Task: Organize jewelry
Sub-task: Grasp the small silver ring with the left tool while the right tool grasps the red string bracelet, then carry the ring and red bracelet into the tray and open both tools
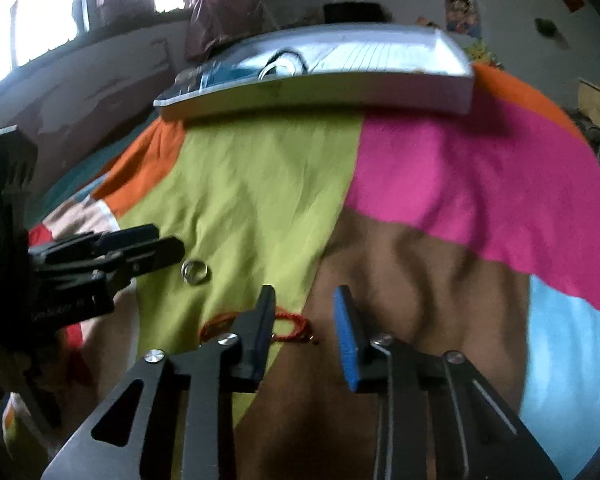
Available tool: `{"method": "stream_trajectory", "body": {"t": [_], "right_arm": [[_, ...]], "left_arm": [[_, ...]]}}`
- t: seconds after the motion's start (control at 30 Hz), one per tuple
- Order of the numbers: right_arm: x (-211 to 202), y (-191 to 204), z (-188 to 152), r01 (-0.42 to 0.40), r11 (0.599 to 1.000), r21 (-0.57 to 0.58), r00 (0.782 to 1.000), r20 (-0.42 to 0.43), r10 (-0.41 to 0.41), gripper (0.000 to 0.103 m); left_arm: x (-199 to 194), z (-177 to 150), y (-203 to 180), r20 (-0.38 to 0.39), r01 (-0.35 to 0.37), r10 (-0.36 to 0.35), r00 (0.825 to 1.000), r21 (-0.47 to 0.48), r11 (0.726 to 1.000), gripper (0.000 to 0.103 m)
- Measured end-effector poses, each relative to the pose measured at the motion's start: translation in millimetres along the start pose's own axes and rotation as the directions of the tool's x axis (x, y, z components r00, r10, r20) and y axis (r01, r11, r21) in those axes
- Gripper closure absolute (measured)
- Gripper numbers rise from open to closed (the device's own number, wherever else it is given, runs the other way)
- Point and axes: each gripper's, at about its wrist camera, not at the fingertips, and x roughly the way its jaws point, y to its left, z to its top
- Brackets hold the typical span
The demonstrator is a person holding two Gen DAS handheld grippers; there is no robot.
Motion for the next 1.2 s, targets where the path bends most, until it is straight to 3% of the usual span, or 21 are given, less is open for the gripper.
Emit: {"method": "stream_trajectory", "body": {"t": [0.07, 0.27, 0.37, 0.43, 0.6, 0.9, 1.2], "right_arm": [[5, 3, -2, -0.006, 1.000, -0.012, 1.000, -0.021, 0.006, 0.080], [14, 8, -5, -0.033, 0.999, -0.021, 0.997, -0.074, 0.031, 0.080], [16, 9, -8, -0.041, 0.999, -0.011, 0.996, -0.081, 0.040, 0.084], [16, 8, -10, -0.037, 0.999, 0.001, 0.995, -0.087, 0.037, 0.096], [14, 6, -16, -0.051, 0.998, 0.037, 0.995, -0.081, 0.054, 0.099], [-13, 11, -27, -0.065, 0.996, 0.059, 0.998, 0.019, 0.064, 0.100], [-48, -5, -8, -0.009, 0.998, 0.063, 0.993, 0.120, 0.002, 0.100]], "left_arm": [[6, -2, 2, -0.028, 0.017, -0.017, 0.999, -0.009, 1.000, 0.071], [22, -7, 2, -0.098, 0.089, -0.089, 0.991, -0.005, 0.996, 0.073], [27, -8, 0, -0.113, 0.092, -0.091, 0.989, -0.001, 0.996, 0.082], [27, -9, 1, -0.115, 0.093, -0.093, 0.989, -0.009, 0.996, 0.083], [21, -12, -3, -0.118, 0.090, -0.089, 0.989, 0.006, 0.996, 0.083], [-15, -20, -18, -0.060, 0.102, -0.099, 0.993, 0.057, 0.993, 0.084], [-38, -10, -21, 0.019, 0.064, -0.065, 0.998, 0.059, 0.996, 0.084]]}}
